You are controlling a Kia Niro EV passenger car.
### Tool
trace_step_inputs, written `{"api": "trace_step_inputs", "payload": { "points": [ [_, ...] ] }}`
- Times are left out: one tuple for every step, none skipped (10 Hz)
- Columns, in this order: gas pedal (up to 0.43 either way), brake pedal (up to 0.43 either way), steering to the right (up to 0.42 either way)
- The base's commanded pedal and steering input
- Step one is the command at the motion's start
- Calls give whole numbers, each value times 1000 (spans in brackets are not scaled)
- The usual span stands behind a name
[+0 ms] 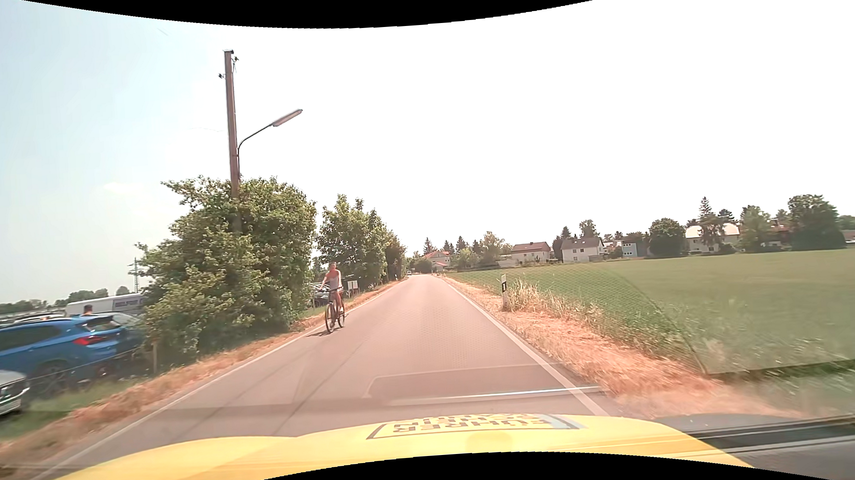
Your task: Follow the waypoints while adhering to traffic rules and regulations
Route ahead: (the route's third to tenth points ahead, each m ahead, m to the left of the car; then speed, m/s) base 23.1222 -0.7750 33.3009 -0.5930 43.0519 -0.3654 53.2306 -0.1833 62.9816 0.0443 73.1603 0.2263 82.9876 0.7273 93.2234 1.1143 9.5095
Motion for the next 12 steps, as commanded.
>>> {"api": "trace_step_inputs", "payload": {
  "points": [
    [79,0,-5],
    [79,0,-6],
    [79,0,-8],
    [79,0,-9],
    [79,0,-9],
    [79,0,-9],
    [79,0,-9],
    [79,0,-9],
    [79,0,-9],
    [79,0,-9],
    [79,0,-8],
    [79,0,-6]
  ]
}}
